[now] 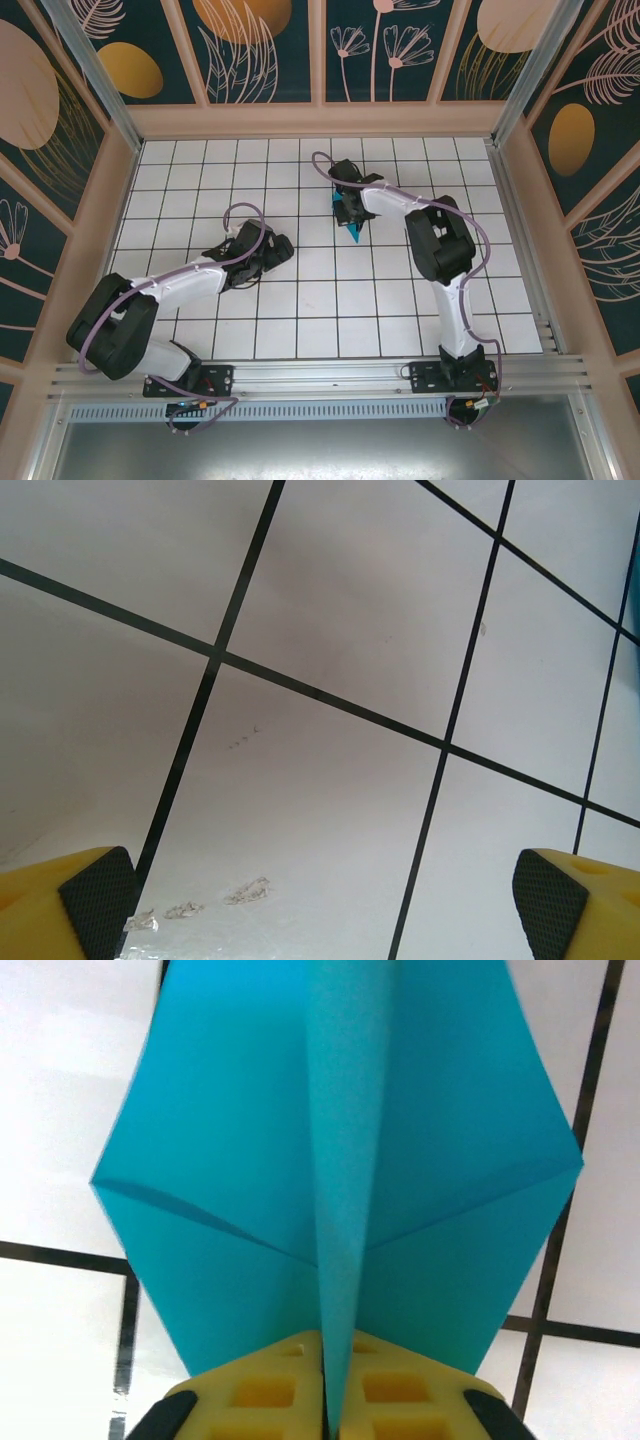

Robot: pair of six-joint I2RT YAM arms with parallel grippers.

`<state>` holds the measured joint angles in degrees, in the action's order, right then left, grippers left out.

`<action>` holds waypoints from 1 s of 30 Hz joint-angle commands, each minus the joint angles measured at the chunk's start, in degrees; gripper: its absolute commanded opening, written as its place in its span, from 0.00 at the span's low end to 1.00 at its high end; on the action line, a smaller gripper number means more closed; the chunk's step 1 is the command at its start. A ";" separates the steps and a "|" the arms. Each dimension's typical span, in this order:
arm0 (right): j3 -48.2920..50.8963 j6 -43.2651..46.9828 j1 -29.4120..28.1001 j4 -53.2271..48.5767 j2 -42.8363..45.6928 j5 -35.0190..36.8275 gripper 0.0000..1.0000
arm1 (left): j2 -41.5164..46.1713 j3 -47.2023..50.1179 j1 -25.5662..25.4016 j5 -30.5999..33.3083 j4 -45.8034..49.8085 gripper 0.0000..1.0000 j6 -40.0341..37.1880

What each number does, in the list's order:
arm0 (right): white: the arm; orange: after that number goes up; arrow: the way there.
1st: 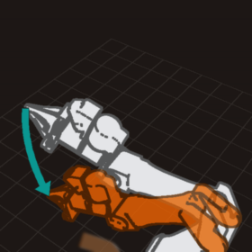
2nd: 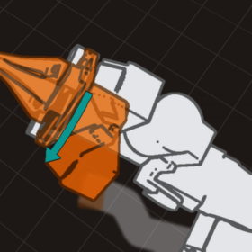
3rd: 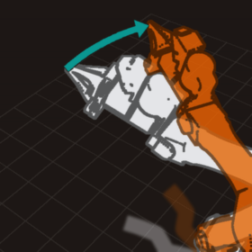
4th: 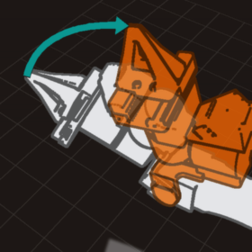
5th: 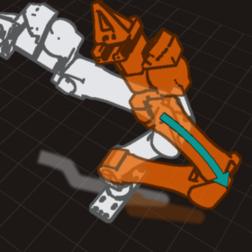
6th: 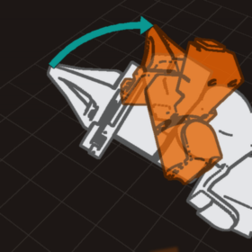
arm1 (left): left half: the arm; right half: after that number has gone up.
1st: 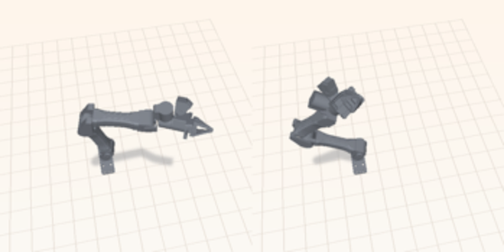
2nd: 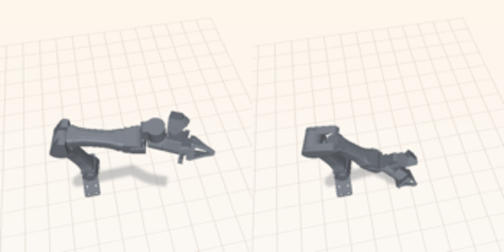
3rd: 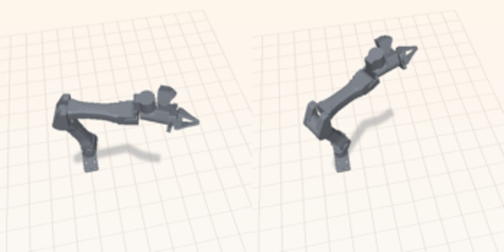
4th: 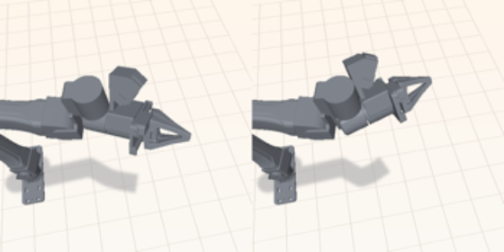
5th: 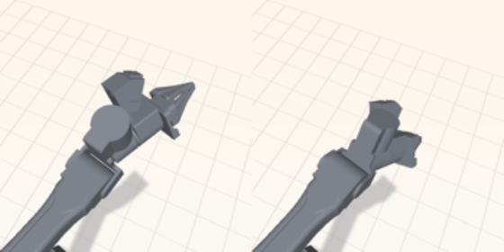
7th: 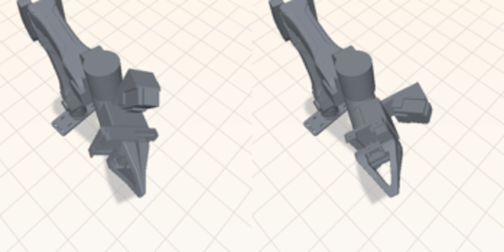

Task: Fold a paper plane with a square sheet of paper (pick it up from the middle)
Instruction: Move the paper plane to the center of the table.

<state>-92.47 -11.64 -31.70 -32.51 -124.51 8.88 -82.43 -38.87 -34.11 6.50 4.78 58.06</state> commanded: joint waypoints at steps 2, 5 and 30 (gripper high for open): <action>-2.02 -0.93 0.02 -3.38 -3.00 -1.15 0.15 | -1.08 -0.30 0.29 -0.17 0.68 0.98 -1.12; -1.93 -2.86 -0.01 -3.40 -3.78 -1.33 0.14 | -1.41 -0.59 0.35 -0.34 0.75 0.99 -1.19; 3.35 -10.70 2.78 4.73 26.15 8.11 0.66 | 5.86 -14.04 5.03 22.15 11.52 0.99 -13.45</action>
<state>-92.73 -21.78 -30.59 -31.68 -105.97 10.94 -79.29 -51.05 -30.22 19.73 12.99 50.04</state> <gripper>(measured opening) 0.644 0.987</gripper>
